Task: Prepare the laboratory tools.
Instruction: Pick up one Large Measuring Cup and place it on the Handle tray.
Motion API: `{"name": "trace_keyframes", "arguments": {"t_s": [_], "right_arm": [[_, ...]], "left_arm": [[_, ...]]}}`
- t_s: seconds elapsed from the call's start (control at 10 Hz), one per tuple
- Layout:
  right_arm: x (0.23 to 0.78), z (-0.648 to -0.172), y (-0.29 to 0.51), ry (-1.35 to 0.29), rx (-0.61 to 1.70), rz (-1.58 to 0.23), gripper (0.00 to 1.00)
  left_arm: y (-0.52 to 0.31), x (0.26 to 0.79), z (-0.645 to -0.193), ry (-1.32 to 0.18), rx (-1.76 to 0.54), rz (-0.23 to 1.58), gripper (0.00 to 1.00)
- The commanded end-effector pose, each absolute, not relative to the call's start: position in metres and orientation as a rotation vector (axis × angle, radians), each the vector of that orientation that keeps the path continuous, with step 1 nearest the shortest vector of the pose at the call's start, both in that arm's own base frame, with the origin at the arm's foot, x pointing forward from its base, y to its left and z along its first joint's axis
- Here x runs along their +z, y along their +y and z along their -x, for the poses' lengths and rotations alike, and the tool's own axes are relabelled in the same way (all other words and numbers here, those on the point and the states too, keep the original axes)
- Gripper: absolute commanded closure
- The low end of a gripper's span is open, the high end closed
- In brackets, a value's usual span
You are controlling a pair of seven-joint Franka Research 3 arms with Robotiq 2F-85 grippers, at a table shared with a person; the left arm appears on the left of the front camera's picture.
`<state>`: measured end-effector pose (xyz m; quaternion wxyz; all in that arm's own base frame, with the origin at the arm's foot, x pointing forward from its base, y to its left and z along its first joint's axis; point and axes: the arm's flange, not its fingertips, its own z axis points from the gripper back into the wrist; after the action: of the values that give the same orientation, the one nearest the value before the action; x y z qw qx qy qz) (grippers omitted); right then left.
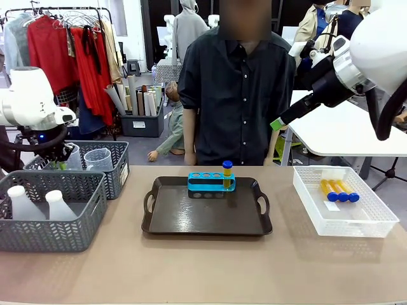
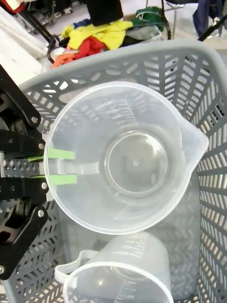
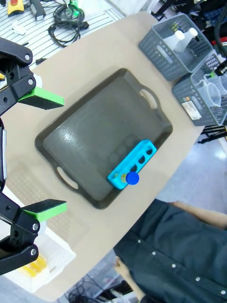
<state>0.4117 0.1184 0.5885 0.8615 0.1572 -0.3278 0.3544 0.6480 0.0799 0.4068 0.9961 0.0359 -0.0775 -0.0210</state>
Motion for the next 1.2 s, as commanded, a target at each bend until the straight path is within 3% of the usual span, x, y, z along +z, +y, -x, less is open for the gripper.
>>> {"name": "trace_keyframes", "arguments": {"t_s": [0.0,0.5,1.1], "right_arm": [[0.589,-0.412,0.119,-0.689,0.739,-0.344,0.00],[0.589,-0.412,0.119,-0.689,0.739,-0.344,0.00],[0.589,-0.412,0.119,-0.689,0.739,-0.344,0.00]], "left_arm": [[0.077,0.432,-0.632,-0.178,-0.063,-0.043,1.00],[0.020,0.562,-0.587,-0.357,-0.191,-0.111,1.00],[-0.055,0.647,-0.538,-0.451,-0.415,-0.048,1.00]]}}
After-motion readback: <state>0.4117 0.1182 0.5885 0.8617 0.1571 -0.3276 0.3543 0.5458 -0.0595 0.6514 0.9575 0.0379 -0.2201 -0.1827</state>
